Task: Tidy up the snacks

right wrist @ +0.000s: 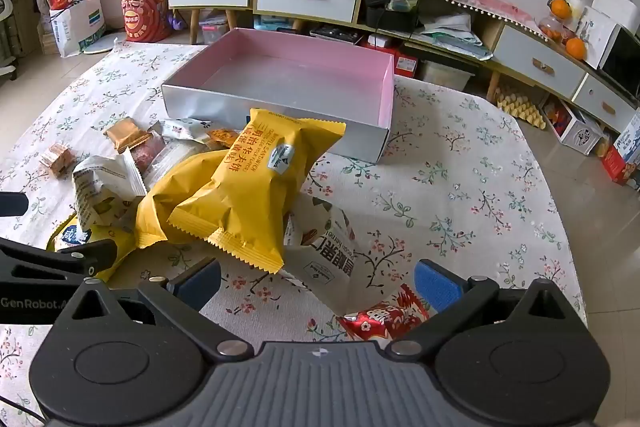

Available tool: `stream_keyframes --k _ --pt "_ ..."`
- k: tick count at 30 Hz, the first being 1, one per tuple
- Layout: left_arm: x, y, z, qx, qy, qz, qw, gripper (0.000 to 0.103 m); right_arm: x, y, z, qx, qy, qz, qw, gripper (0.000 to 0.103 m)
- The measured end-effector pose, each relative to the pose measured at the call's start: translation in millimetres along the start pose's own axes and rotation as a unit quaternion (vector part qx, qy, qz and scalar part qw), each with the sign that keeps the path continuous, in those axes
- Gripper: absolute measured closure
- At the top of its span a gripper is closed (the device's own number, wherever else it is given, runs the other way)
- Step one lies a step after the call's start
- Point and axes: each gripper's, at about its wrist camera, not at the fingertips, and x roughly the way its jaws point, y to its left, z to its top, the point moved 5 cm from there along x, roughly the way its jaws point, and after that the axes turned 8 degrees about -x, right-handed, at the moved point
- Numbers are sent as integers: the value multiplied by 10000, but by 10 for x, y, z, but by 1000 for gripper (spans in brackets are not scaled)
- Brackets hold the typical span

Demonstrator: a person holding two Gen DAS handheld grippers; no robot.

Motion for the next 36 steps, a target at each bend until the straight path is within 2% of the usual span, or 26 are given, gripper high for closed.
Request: stream_keyframes --k 36 --pt "0 -1 -1 -7 16 -17 10000 0 1 -1 4 0 -8 15 10000 20"
